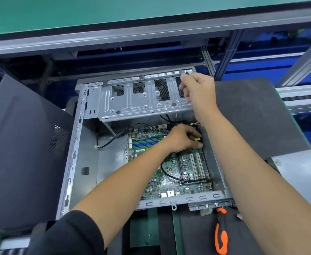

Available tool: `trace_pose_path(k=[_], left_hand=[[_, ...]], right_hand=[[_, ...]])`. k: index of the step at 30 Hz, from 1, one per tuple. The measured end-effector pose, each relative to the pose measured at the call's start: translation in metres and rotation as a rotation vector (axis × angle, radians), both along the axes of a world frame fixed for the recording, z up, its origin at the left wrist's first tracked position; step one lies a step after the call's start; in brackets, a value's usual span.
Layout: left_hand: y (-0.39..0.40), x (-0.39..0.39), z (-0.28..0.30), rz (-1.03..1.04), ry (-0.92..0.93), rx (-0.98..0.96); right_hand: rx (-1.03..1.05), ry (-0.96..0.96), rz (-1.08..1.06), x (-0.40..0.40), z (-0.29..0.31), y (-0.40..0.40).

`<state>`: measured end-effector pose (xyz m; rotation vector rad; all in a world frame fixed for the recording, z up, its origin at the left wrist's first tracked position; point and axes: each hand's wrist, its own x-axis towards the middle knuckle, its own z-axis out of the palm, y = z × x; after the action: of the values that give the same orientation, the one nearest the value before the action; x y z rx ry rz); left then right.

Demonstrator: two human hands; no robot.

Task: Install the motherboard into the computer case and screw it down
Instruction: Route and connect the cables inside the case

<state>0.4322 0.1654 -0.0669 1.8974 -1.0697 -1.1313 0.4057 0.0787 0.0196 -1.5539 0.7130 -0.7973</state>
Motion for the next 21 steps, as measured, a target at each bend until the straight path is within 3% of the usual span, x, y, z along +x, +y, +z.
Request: trace_pose_path(k=[2,4,9,14,15,18,21], left_hand=[[0.000,0.000,0.000,-0.038,-0.154,-0.014],[0.001,0.009,0.004,0.028,-0.144,-0.019],[0.003,0.021,0.009,0.369,0.246,0.013],[0.002,0.022,0.009,0.501,0.329,-0.011],[0.001,0.023,0.008,0.546,0.270,-0.002],[-0.002,0.028,0.008,0.532,-0.143,0.105],[-0.002,0.029,0.013,0.448,-0.237,0.218]], right_hand=[[0.027,-0.024,-0.003,0.000,0.001,0.001],[0.058,-0.050,-0.002,-0.001,0.003,0.002],[0.089,-0.061,-0.002,-0.003,0.002,0.001],[0.062,-0.047,-0.012,-0.003,0.001,0.003],[0.064,-0.051,-0.010,-0.003,0.001,0.003],[0.066,-0.054,-0.005,-0.003,0.001,0.003],[0.064,-0.045,-0.002,-0.003,0.002,0.005]])
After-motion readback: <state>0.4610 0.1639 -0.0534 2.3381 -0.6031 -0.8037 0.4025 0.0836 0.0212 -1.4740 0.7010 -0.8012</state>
